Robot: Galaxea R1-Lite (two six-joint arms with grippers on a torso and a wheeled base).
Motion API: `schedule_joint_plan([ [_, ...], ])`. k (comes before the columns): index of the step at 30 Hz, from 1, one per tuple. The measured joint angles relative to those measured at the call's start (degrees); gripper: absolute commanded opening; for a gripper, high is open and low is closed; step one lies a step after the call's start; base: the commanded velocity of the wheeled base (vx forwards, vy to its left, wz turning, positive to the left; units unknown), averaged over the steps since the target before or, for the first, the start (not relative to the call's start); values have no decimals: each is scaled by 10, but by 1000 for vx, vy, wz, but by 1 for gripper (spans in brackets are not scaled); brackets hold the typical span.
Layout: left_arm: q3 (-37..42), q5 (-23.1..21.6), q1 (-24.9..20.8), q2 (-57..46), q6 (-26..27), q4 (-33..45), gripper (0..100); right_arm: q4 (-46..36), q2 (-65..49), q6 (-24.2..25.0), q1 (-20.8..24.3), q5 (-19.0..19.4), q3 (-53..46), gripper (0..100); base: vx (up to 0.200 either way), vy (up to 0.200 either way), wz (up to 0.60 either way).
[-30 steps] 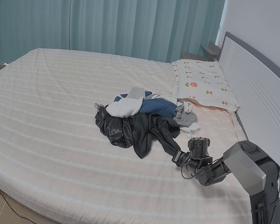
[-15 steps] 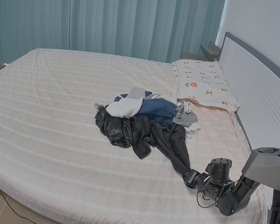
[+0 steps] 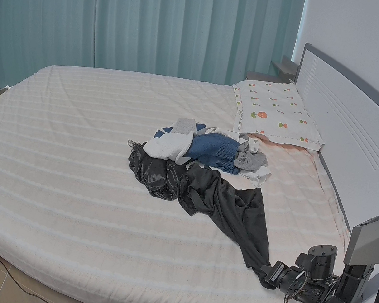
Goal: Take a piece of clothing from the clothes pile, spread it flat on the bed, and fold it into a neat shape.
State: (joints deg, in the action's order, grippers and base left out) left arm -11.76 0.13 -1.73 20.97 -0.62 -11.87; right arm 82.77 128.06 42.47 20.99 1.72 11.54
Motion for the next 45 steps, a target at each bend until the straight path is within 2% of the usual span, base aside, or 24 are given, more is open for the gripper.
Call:
schedule_joint_plan([
  [11,-66,-5,-59,293,-53,-101,100,30,-16,20,8,9,-36,0,0,0,0],
  [22,-201,2,-133,605,-118,-170,100,19,-51,24,23,19,-70,0,0,0,0],
  [33,-476,3,-207,921,-200,-144,100,8,-77,33,38,27,-94,0,0,0,0],
  [45,-815,3,-271,1189,-303,-50,100,10,-92,38,47,27,-105,0,0,0,0],
])
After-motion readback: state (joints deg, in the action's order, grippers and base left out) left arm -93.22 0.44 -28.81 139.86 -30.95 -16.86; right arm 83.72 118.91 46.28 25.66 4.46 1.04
